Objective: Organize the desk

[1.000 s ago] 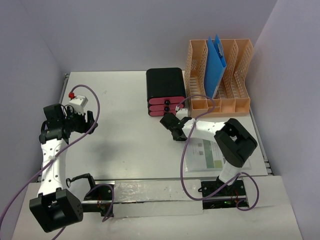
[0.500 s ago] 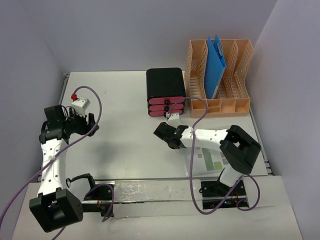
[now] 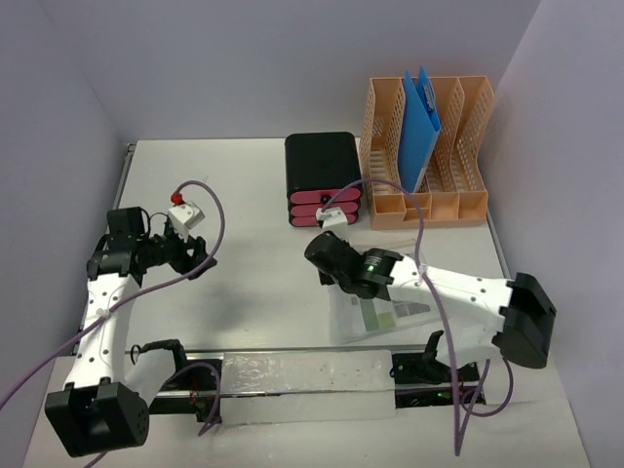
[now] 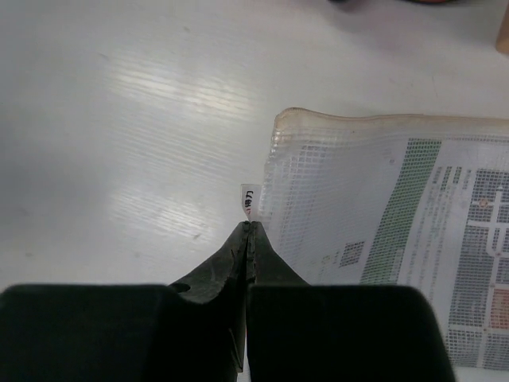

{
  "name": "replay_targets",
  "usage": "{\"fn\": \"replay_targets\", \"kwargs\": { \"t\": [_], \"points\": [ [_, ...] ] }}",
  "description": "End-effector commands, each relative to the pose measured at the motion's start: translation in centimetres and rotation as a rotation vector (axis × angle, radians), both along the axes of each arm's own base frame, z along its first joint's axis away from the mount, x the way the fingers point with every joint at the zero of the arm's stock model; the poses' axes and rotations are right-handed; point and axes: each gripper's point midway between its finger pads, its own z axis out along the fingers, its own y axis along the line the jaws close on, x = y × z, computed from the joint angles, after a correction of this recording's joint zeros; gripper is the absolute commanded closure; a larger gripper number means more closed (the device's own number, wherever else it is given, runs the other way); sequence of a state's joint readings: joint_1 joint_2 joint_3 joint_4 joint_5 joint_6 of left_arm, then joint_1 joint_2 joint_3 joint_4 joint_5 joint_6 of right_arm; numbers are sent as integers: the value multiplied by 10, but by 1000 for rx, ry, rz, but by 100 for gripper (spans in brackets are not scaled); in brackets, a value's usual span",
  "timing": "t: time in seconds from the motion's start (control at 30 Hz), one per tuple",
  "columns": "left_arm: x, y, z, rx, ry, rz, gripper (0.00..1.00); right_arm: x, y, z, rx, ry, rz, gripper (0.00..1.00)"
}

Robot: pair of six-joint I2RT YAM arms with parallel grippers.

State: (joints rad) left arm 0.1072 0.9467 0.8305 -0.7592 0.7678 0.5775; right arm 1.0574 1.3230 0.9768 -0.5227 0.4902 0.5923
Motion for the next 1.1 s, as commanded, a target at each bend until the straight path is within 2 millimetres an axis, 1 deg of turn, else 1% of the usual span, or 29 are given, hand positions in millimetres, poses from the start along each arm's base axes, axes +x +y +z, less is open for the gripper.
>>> {"fn": "replay_targets", "kwargs": {
  "t": [0.0, 0.07, 0.13, 0.17, 0.2, 0.23, 0.3, 0.33, 0.4, 0.43, 0.47, 0.53, 0.63, 0.77, 0.9, 0.97, 1.07],
  "points": [
    [-8, -46, 35, -99, -38, -189, 20, 6, 20, 83, 295, -137, -10, 100],
    [-11, -62, 43, -125, -26, -237, 17, 8, 28, 107, 392, -185, -12, 100],
    [-15, -79, 50, -146, -12, -270, 16, 10, 32, 124, 440, -227, -24, 100],
    [-19, -89, 52, -158, 6, -288, 15, 11, 35, 133, 457, -251, -34, 100],
    [-21, -97, 54, -161, 5, -299, 13, 12, 38, 138, 464, -265, -42, 100],
    [-23, -107, 58, -163, 0, -315, 12, 11, 45, 145, 478, -280, -38, 100],
    [-28, -119, 64, -170, -8, -335, 9, 15, 48, 152, 481, -304, -54, 100],
    [-32, -128, 71, -188, -16, -351, 1, 17, 53, 160, 500, -328, -67, 100],
    [-38, -137, 79, -211, -18, -369, 1, 19, 57, 166, 508, -348, -77, 100],
    [-42, -145, 87, -237, -12, -383, 1, 20, 59, 170, 520, -356, -77, 100],
    [-42, -150, 92, -256, -15, -388, 1, 20, 62, 174, 537, -366, -78, 100],
    [-49, -160, 96, -292, 27, -401, 1, 22, 66, 182, 567, -382, -79, 100],
    [-52, -171, 97, -330, 82, -409, 1, 26, 69, 188, 580, -400, -92, 100],
    [-46, -180, 94, -337, 91, -372, 1, 29, 75, 190, 596, -408, -91, 100],
    [-49, -187, 106, -358, 86, -410, 1, 33, 79, 191, 598, -417, -102, 100],
    [-47, -189, 115, -364, 68, -408, 1, 34, 81, 191, 602, -420, -102, 100],
    [-43, -195, 114, -356, 70, -391, 1, 33, 84, 193, 618, -423, -93, 100]
  ]
}}
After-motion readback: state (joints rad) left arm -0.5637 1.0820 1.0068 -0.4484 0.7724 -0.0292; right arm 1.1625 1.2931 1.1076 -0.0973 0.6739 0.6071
